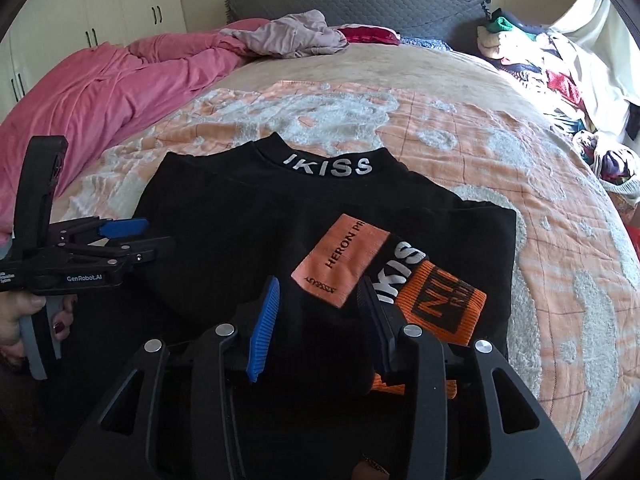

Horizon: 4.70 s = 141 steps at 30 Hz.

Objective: Fold small clothes
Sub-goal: 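Move both grippers back to the sweatshirt hem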

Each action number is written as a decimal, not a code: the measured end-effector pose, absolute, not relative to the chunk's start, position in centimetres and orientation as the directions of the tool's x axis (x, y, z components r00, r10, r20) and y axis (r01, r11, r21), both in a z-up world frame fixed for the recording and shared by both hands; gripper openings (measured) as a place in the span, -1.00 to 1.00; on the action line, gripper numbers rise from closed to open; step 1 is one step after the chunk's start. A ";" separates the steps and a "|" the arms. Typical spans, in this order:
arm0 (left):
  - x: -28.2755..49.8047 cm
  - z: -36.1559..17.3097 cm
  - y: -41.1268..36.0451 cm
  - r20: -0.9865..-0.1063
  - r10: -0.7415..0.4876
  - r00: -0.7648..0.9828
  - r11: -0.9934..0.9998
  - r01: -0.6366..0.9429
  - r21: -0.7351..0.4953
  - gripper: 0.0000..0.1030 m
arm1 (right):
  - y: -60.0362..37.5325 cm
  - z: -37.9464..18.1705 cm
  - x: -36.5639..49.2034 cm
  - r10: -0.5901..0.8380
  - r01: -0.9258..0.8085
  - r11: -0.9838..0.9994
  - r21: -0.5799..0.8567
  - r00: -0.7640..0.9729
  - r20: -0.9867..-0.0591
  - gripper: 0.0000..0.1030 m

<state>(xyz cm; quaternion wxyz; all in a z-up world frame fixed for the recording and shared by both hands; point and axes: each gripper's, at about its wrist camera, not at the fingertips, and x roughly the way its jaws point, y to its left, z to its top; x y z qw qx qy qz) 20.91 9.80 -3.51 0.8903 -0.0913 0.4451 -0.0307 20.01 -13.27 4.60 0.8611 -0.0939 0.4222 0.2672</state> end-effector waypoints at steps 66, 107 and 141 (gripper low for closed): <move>14.2 3.5 9.6 -0.714 -0.134 0.687 0.968 -0.064 -0.243 0.81 | -19.6 8.7 16.2 0.408 -0.423 0.893 0.158 0.609 -0.680 0.91; 3.8 1.5 9.3 -0.761 -0.004 0.648 0.973 -0.173 -0.153 0.81 | -27.7 7.1 7.8 0.396 -0.298 0.918 0.262 0.648 -0.651 0.91; -2.9 -4.7 11.1 -0.846 -0.186 0.500 0.932 -0.183 -0.313 0.28 | -32.4 3.3 -0.3 0.284 -0.293 0.944 0.153 0.480 -0.830 0.91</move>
